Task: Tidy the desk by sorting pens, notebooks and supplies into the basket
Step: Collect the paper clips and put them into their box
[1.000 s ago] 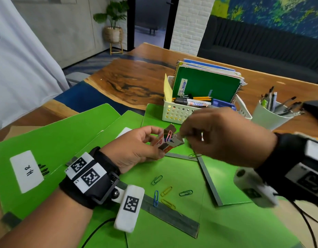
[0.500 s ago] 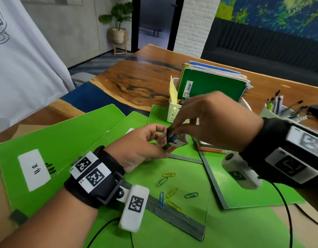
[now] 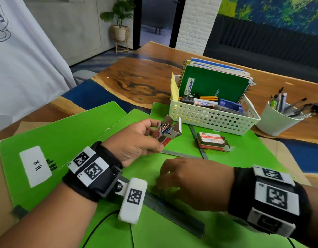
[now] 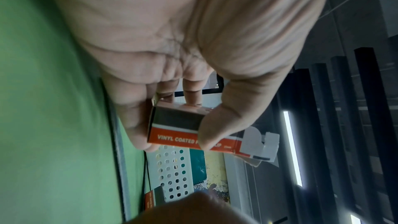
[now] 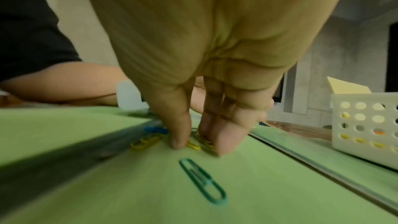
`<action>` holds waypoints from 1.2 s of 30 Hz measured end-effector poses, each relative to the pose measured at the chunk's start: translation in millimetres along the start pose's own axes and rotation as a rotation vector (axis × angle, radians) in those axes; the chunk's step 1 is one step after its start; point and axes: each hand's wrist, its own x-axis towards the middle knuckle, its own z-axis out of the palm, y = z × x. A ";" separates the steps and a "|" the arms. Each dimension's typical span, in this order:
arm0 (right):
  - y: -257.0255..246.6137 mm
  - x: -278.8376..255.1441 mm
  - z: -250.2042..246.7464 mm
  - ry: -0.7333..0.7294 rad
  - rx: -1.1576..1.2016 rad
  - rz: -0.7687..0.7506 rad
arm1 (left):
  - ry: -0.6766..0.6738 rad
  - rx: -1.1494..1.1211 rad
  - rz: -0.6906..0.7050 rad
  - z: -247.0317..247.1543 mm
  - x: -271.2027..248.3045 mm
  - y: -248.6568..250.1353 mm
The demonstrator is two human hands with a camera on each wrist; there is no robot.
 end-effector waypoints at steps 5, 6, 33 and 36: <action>-0.5 5.2 7.8 0.036 -0.029 -0.008 | -0.020 0.033 -0.006 -0.3 -0.6 -0.4; -1.4 5.3 8.6 0.043 -0.030 0.016 | -0.027 0.033 -0.006 0.2 -1.0 0.0; 22.2 -46.1 2.0 0.875 0.821 0.486 | -0.153 0.233 0.061 10.7 -8.0 -0.4; 22.7 -47.2 0.4 0.982 0.891 0.429 | -0.228 0.265 0.070 12.2 -8.8 1.0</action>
